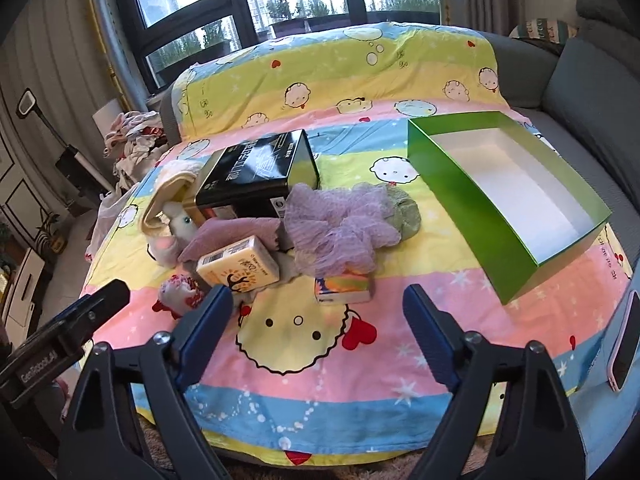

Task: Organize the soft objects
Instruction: 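Move the right gripper toward the cream tissue pack on the pile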

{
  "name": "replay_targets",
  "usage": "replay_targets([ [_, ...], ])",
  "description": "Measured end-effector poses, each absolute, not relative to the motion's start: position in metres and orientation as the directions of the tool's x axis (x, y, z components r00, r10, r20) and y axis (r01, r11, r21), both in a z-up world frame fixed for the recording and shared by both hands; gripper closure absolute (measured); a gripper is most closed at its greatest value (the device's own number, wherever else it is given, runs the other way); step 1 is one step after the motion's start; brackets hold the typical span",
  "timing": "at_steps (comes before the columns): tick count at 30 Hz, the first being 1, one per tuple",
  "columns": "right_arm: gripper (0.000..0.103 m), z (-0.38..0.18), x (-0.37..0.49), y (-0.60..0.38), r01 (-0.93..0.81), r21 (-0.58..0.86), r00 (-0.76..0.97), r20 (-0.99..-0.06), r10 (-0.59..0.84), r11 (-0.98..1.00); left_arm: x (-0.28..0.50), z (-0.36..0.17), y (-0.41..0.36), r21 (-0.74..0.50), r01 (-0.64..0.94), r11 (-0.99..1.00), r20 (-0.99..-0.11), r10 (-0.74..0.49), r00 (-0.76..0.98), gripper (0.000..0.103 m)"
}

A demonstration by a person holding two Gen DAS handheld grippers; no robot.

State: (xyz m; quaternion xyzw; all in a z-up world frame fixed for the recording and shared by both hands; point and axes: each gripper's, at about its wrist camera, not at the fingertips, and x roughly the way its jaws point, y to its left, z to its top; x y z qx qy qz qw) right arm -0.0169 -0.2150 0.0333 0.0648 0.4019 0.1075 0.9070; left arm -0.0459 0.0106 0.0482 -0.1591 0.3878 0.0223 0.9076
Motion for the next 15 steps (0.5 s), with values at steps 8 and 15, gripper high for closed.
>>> replay_targets([
  [8, 0.024, 0.031, -0.019, -0.222, -0.12, 0.214, 0.646, -0.725, 0.24, 0.969, -0.047, 0.044, 0.003, -0.267, -0.158, 0.951, -0.725, -0.09, 0.683, 0.015],
  [15, 0.026, 0.031, -0.02, -0.22, -0.128, 0.207, 0.644, -0.726, 0.24, 0.97, -0.048, 0.045, -0.002, -0.239, -0.15, 0.959, -0.725, -0.074, 0.684, 0.016],
])
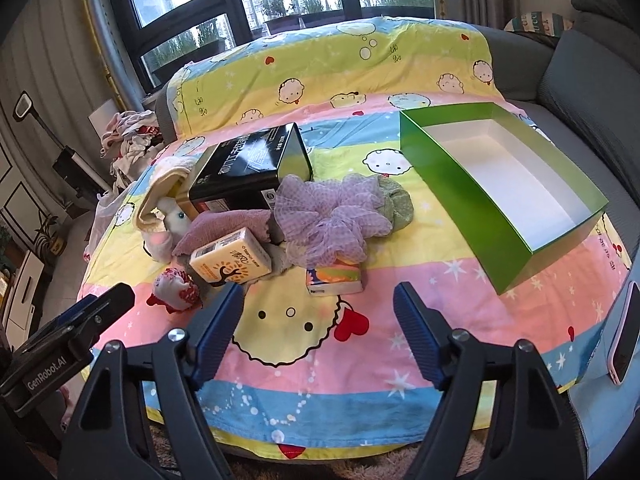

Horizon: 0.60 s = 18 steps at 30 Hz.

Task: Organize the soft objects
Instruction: 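Move the right gripper toward the cream tissue pack on the pile, then close the right gripper on the cream tissue pack and lift it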

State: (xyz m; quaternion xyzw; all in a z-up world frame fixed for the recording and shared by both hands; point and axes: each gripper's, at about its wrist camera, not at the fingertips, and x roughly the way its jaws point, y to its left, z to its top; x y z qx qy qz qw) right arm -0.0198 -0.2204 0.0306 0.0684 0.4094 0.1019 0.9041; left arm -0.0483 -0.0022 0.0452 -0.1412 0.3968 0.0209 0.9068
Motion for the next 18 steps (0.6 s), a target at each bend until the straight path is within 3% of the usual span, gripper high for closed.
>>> replay_targets([
  [18, 0.026, 0.016, 0.006, -0.214, -0.186, 0.289, 0.591, -0.73, 0.342, 0.939, -0.022, 0.013, 0.004, -0.263, -0.174, 0.949, -0.772, -0.099, 0.628, 0.016],
])
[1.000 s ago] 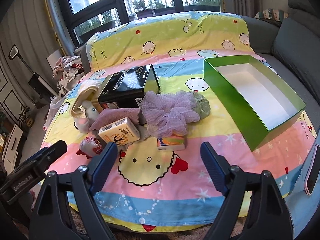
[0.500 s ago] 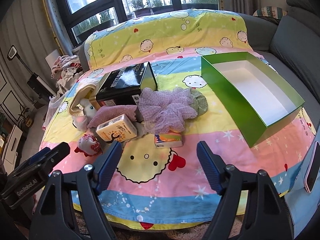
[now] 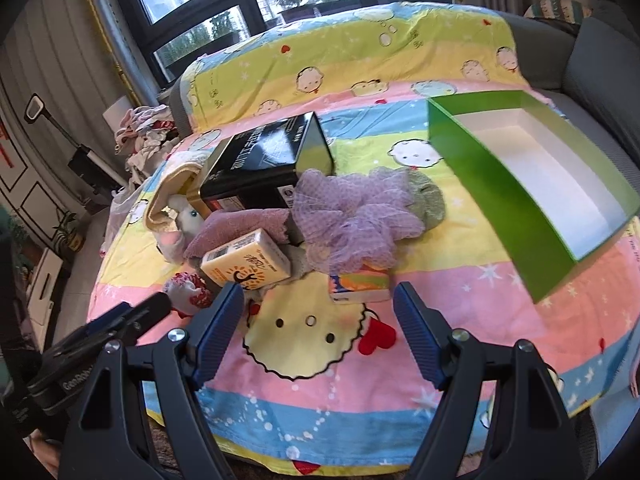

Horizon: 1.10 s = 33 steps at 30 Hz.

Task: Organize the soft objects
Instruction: 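Close the right gripper on the cream tissue pack and lift it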

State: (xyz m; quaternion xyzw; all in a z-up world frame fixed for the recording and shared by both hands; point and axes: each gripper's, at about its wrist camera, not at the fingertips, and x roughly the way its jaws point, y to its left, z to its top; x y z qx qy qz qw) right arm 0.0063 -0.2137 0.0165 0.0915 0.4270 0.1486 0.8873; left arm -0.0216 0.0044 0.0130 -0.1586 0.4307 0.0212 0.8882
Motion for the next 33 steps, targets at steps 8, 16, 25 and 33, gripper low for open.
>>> replay_targets([
  [8, 0.043, 0.01, 0.047, -0.196, -0.293, 0.431, 0.489, -0.699, 0.521, 0.853, 0.004, -0.006, 0.001, -0.322, -0.17, 0.931, -0.785, -0.162, 0.598, 0.042],
  [16, 0.045, -0.004, 0.081, -0.159, -0.34, 0.472, 0.37, -0.728, 0.577, 0.813, 0.019, -0.001, -0.004, -0.36, -0.142, 0.922, -0.768, -0.207, 0.606, 0.042],
  [25, 0.045, -0.002, 0.093, -0.168, -0.318, 0.55, 0.333, -0.698, 0.634, 0.772, 0.031, 0.01, -0.011, -0.377, -0.073, 0.923, -0.753, -0.26, 0.604, 0.042],
  [33, 0.045, -0.022, 0.103, -0.159, -0.298, 0.549, 0.274, -0.735, 0.62, 0.781, 0.048, -0.019, -0.014, -0.393, -0.087, 0.915, -0.787, -0.286, 0.547, 0.042],
])
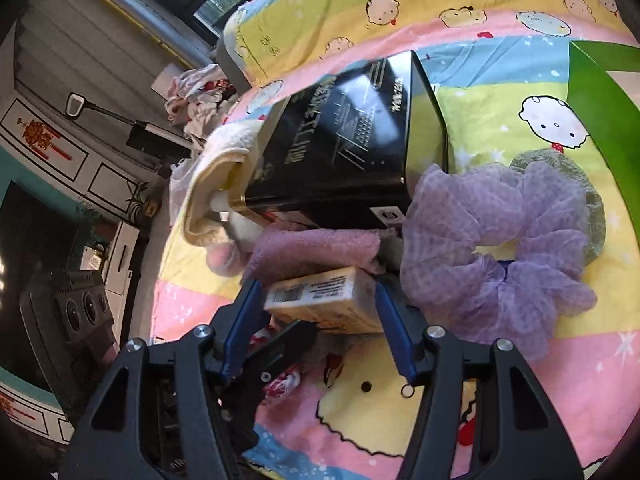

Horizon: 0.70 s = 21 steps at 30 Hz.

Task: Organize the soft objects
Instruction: 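Close the right gripper on the cream tissue pack and lift it, then carry the cream pack into the green box and open the right gripper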

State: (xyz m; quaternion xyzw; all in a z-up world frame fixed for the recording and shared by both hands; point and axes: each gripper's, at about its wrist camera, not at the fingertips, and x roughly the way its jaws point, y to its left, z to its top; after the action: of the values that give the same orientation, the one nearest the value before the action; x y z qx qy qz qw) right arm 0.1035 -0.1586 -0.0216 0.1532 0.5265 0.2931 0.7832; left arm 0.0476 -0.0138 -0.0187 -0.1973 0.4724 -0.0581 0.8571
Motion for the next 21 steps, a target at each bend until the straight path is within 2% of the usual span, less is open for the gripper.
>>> replay_targets([
  [7, 0.045, -0.038, 0.113, -0.155, -0.285, 0.57, 0.229, -0.74, 0.632, 0.771, 0.056, -0.029, -0.017, -0.451, -0.053, 0.891, -0.77, -0.358, 0.528, 0.042],
  [12, 0.049, -0.032, 0.111, -0.158, -0.292, 0.554, 0.254, -0.741, 0.622, 0.78, 0.046, -0.009, -0.027, -0.394, -0.025, 0.919, -0.764, -0.313, 0.564, 0.043],
  [21, 0.048, 0.035, 0.089, -0.205, -0.327, 0.545, 0.42, -0.648, 0.636, 0.772, 0.039, 0.055, -0.073, -0.332, 0.113, 0.937, -0.69, -0.323, 0.647, 0.043],
])
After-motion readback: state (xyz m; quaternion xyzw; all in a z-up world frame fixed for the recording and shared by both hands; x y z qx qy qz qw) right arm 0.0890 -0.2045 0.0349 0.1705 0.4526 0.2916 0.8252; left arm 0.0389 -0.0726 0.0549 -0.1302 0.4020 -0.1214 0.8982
